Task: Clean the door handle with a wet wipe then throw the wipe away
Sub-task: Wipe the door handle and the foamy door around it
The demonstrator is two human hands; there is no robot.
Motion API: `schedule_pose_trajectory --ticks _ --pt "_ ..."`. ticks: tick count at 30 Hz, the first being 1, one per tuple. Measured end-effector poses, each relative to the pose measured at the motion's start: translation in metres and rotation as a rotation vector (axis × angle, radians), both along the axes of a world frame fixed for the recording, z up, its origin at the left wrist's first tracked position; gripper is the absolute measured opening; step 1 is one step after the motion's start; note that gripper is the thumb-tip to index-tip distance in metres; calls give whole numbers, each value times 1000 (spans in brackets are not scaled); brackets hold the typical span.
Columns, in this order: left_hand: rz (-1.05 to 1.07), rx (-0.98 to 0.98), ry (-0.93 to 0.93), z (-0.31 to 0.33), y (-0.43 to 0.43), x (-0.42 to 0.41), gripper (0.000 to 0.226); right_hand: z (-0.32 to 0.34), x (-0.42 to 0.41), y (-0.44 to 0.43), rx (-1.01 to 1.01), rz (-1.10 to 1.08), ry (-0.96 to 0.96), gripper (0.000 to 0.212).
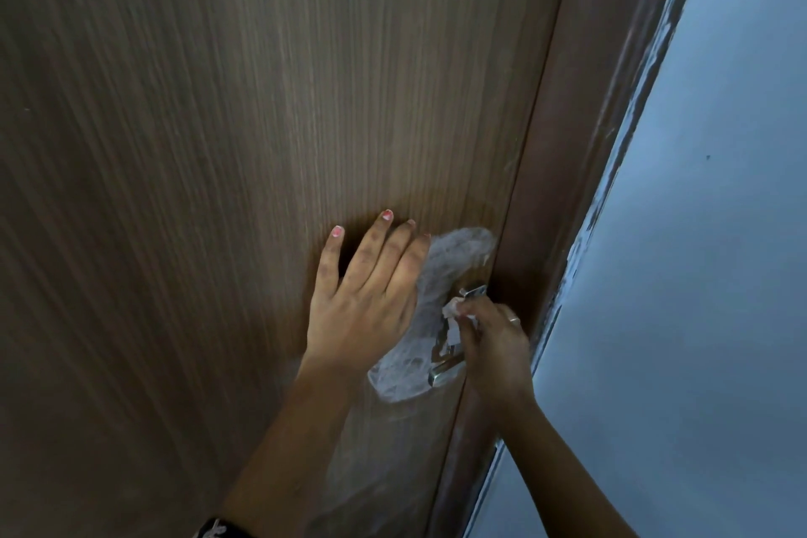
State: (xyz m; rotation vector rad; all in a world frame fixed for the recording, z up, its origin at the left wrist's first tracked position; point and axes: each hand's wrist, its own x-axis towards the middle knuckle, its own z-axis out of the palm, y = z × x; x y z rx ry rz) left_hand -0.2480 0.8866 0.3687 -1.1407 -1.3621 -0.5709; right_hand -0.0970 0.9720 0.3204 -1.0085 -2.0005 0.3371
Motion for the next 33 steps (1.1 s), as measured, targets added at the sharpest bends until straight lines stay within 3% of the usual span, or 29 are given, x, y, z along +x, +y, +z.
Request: schedule_pose_trajectory --ticks 6,10,12,14,17,26,33 --pt "-2 -12 -7 -1 0 -1 39 18 -7 19 -58 -111 239 7" --pt "-2 -8 -3 -1 1 -1 39 10 -4 22 -93 -179 92 17" --pt "1 -12 -1 -2 2 -1 39 0 -4 18 -209 -202 36 27" --pt "3 -14 5 -2 2 -1 39 -6 -2 15 -362 -149 76 33" --pt "1 -11 2 -2 2 -1 39 -5 5 23 -438 -80 80 29" --pt "-10 3 -2 -2 0 0 40 16 0 16 -224 -150 191 24" --pt "0 3 6 -1 -1 -1 40 13 18 27 -388 -56 -76 20"
